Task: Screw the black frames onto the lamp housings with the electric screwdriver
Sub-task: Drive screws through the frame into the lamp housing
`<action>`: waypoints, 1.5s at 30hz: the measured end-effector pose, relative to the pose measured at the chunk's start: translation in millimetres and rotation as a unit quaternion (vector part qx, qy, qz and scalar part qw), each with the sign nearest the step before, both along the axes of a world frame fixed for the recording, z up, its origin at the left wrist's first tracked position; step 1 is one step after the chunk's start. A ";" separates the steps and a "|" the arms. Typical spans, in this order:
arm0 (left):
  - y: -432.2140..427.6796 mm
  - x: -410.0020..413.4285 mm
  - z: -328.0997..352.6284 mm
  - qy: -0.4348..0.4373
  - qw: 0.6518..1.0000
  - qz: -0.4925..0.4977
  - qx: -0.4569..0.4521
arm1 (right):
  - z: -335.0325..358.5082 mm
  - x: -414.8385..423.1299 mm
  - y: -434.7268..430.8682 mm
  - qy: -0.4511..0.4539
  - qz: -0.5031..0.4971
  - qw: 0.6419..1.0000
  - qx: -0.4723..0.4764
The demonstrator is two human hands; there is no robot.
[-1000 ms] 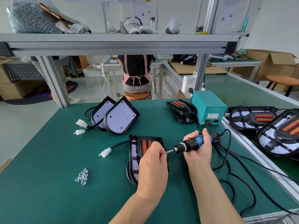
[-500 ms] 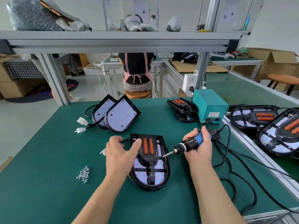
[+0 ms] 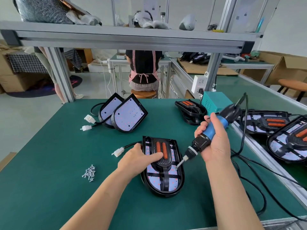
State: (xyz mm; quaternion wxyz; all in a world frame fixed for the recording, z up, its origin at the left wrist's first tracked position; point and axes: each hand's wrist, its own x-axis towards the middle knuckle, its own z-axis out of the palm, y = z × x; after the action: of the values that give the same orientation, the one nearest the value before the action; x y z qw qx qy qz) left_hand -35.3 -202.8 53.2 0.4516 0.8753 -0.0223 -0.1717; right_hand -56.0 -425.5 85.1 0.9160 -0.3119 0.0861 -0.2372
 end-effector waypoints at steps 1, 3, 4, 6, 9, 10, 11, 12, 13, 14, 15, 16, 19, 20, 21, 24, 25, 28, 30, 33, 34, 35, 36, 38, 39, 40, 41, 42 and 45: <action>0.3 0.2 -1.5 0.005 1.000 0.001 -0.025 | 5.7 -0.1 0.8 0.001 -0.010 0.999 -0.036; 0.7 -0.3 -4.2 0.008 0.998 0.012 -0.055 | 14.2 0.9 3.9 -0.001 -0.023 0.995 -0.099; 0.7 -0.4 -5.9 0.007 0.998 0.018 -0.062 | 16.9 1.2 6.6 -0.001 -0.027 0.991 -0.130; 0.2 -0.1 -8.0 0.005 0.997 0.024 -0.074 | 19.4 1.2 13.3 0.003 -0.031 0.983 -0.180; -0.2 0.0 -8.9 0.003 0.996 0.024 -0.084 | 18.0 -0.1 22.3 0.015 -0.030 0.976 -0.217; -0.5 -0.2 -8.9 0.003 0.996 0.025 -0.085 | 17.1 -0.8 24.2 0.020 -0.029 0.973 -0.228; -0.8 -0.2 -9.0 0.003 0.996 0.026 -0.086 | 16.5 -1.5 25.5 0.023 -0.028 0.971 -0.236; -0.9 -0.2 -8.8 0.003 0.996 0.026 -0.087 | 16.0 -2.2 26.1 0.024 -0.027 0.970 -0.240; -1.0 -0.2 -8.7 0.003 0.996 0.024 -0.088 | 15.7 -2.7 26.3 0.023 -0.025 0.969 -0.243; -1.1 -0.2 -8.7 0.003 0.996 0.022 -0.090 | 15.9 -3.1 25.9 0.020 -0.025 0.969 -0.244; -1.0 0.0 -9.1 0.004 0.996 0.021 -0.092 | 16.4 -3.5 25.5 0.018 -0.025 0.969 -0.246; -0.8 -0.1 -9.6 0.004 0.995 0.020 -0.094 | 16.8 -3.6 24.9 0.016 -0.025 0.968 -0.249; -0.9 -0.8 -10.0 0.004 0.995 0.022 -0.095 | 17.4 -3.6 24.2 0.012 -0.023 0.966 -0.258; -1.1 -0.9 -9.8 0.003 0.995 0.023 -0.094 | 17.3 -3.6 24.5 0.012 -0.022 0.965 -0.261; -1.3 -1.0 -9.6 0.002 0.995 0.024 -0.093 | 17.0 -3.7 25.0 0.013 -0.021 0.964 -0.263; -1.8 -0.8 -9.6 -0.001 0.996 0.025 -0.090 | 16.0 -4.3 26.3 0.010 -0.019 0.963 -0.270; -1.9 -0.6 -9.8 -0.001 0.996 0.026 -0.090 | 15.9 -4.7 26.8 0.008 -0.019 0.961 -0.275; -1.8 -0.2 -10.3 -0.002 0.995 0.029 -0.091 | 15.7 -7.3 28.7 -0.003 -0.016 0.954 -0.300; -2.3 -0.6 -10.1 -0.001 0.995 0.030 -0.094 | 15.0 -9.8 31.0 -0.012 -0.013 0.948 -0.317; -2.8 -1.2 -9.7 -0.003 0.995 0.034 -0.098 | 14.5 -13.1 34.8 -0.025 -0.014 0.944 -0.329; -2.8 -1.3 -9.7 -0.003 0.995 0.034 -0.098 | 14.7 -13.6 35.7 -0.026 -0.014 0.944 -0.330; -2.8 -1.5 -9.6 -0.004 0.995 0.035 -0.096 | 14.9 -13.8 36.8 -0.026 -0.014 0.943 -0.330; -2.8 -1.6 -9.6 -0.004 0.995 0.034 -0.094 | 15.1 -13.8 37.7 -0.024 -0.015 0.943 -0.330; -3.0 -1.3 -9.8 -0.003 0.995 0.033 -0.093 | 14.9 -14.0 39.8 -0.022 -0.021 0.944 -0.330; -3.1 -1.0 -10.0 -0.004 0.995 0.033 -0.092 | 14.6 -14.2 40.8 -0.022 -0.026 0.944 -0.329; -3.2 -0.8 -10.1 -0.007 0.996 0.034 -0.088 | 14.3 -14.7 41.4 -0.021 -0.031 0.944 -0.328; -3.3 -0.7 -10.1 -0.011 0.996 0.034 -0.083 | 14.1 -15.3 41.9 -0.020 -0.034 0.944 -0.327; -3.4 -0.4 -10.0 -0.013 0.996 0.033 -0.079 | 14.0 -15.8 42.1 -0.019 -0.036 0.944 -0.327; -4.1 -0.4 -10.5 -0.013 0.996 0.032 -0.076 | 15.0 -16.7 42.9 -0.024 -0.032 0.942 -0.333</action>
State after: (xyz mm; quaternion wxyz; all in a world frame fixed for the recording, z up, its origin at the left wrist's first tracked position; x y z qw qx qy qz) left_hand -35.7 -206.8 42.6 0.5220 0.8406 -0.0135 -0.1436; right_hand -72.7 -382.6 100.1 0.7536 -0.5905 -0.0097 -0.2886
